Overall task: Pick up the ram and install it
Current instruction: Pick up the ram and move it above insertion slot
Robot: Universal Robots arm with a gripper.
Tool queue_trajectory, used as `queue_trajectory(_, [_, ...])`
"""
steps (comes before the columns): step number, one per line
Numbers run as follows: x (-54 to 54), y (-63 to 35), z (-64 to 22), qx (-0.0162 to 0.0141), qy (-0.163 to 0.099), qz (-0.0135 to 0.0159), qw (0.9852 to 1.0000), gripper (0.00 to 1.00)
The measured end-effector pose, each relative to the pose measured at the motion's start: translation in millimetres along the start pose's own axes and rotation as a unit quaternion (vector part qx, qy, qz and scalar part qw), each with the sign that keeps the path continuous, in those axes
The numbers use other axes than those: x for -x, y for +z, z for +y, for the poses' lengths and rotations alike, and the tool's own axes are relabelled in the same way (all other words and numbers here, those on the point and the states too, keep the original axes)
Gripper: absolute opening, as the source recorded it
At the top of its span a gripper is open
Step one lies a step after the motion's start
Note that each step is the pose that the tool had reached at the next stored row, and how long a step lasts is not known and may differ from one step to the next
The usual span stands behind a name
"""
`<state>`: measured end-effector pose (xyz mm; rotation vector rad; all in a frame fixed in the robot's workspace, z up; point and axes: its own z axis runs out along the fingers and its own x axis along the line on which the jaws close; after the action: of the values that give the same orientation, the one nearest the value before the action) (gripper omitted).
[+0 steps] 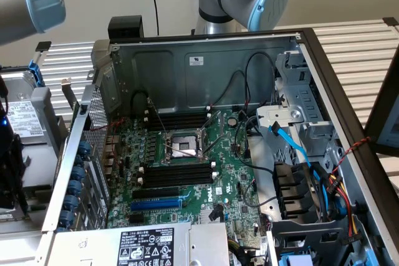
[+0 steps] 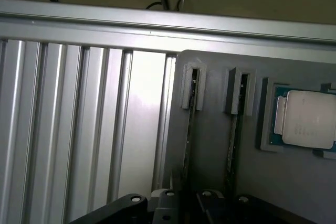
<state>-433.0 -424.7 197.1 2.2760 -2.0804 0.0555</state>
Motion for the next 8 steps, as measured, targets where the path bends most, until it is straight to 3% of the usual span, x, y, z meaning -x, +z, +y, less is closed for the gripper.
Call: queue_trajectory(8, [0.0,0.0,0.0,-0.0020,0.000,0.0002,1.0000,0.14])
